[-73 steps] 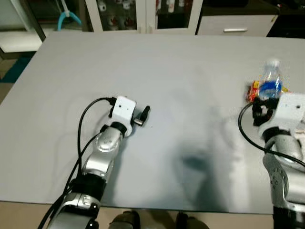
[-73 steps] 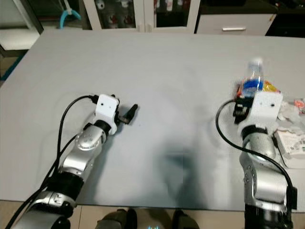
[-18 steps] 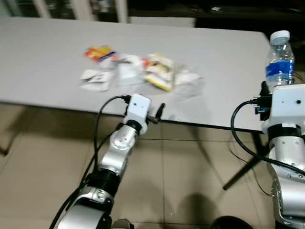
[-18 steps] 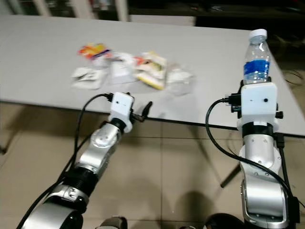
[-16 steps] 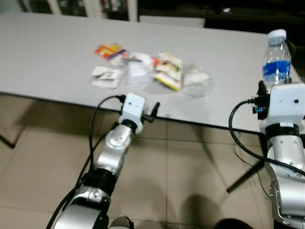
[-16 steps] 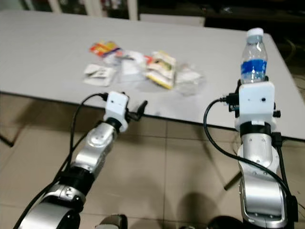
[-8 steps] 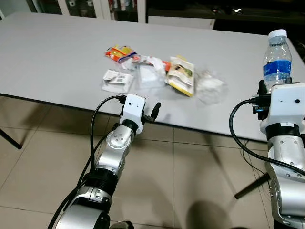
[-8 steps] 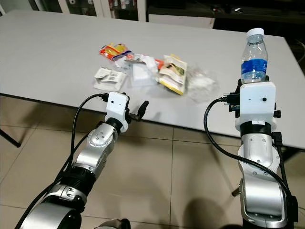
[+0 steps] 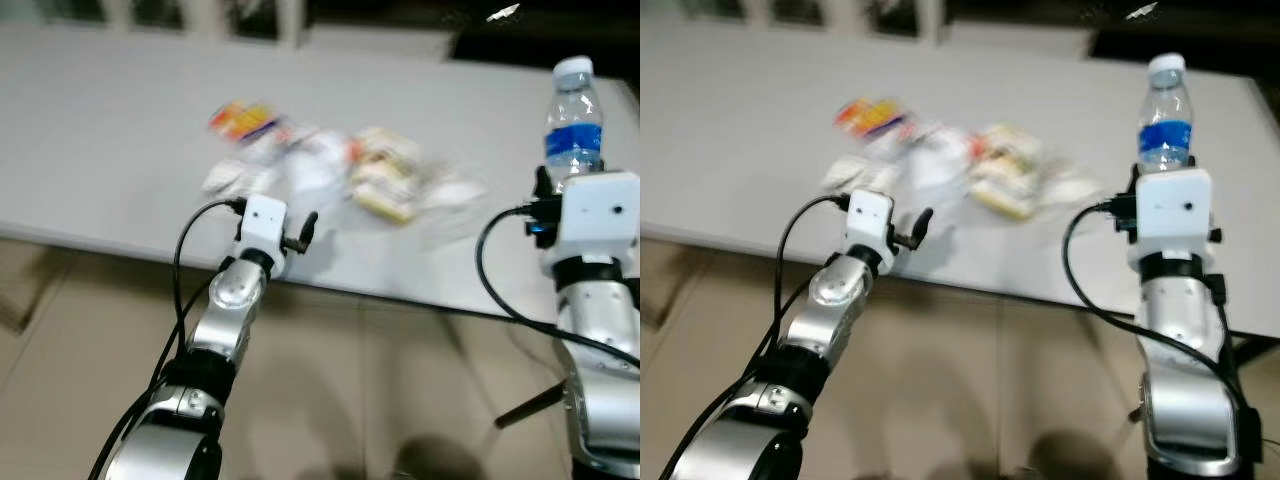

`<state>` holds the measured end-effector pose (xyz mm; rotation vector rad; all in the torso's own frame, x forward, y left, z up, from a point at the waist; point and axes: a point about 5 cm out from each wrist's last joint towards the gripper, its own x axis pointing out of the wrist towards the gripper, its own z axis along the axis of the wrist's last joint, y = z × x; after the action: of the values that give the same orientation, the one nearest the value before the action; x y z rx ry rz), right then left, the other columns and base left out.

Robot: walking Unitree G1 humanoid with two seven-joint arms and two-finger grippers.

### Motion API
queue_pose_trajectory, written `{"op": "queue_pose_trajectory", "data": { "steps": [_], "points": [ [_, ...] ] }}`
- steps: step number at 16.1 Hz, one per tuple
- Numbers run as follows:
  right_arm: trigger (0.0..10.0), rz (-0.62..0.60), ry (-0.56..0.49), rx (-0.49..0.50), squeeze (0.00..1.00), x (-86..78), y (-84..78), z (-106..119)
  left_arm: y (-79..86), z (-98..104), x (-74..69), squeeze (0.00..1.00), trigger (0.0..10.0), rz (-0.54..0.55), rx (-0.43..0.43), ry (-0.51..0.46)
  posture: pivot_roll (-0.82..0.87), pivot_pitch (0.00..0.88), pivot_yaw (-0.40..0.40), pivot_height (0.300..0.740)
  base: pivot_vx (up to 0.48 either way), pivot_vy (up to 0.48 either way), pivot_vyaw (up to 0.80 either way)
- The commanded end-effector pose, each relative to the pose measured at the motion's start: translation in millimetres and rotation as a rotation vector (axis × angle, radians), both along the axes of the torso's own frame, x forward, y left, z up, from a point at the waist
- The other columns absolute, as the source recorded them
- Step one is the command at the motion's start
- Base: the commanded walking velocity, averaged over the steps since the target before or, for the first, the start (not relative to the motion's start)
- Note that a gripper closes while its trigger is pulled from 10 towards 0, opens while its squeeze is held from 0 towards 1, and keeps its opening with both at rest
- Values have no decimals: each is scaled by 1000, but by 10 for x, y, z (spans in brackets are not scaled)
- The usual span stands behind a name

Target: Picking trash to rubbish bin

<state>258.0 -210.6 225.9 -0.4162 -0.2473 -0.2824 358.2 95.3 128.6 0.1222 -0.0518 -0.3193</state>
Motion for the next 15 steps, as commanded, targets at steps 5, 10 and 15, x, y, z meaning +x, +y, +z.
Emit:
{"op": "queue_pose_trajectory", "data": {
  "steps": [5, 10, 15],
  "points": [
    [10000, 0, -6, 4, 0, -11, -6, 12, -69, -6, -8, 0, 10000, -11, 11, -1, 76, 83, -10, 740, 385, 285, 0],
    [10000, 5, -5, 1, 0, -14, -14, 27, -45, -30, -4, 0, 10000, 34, 21, 6, 74, 92, -18, 740, 210, 167, 0],
    [10000, 7, 1, 5, 0, -19, -7, 19, -65, -56, -13, 0, 10000, 37, 27, 13, 70, 96, -17, 740, 0, 0, 0]
  ]
}}
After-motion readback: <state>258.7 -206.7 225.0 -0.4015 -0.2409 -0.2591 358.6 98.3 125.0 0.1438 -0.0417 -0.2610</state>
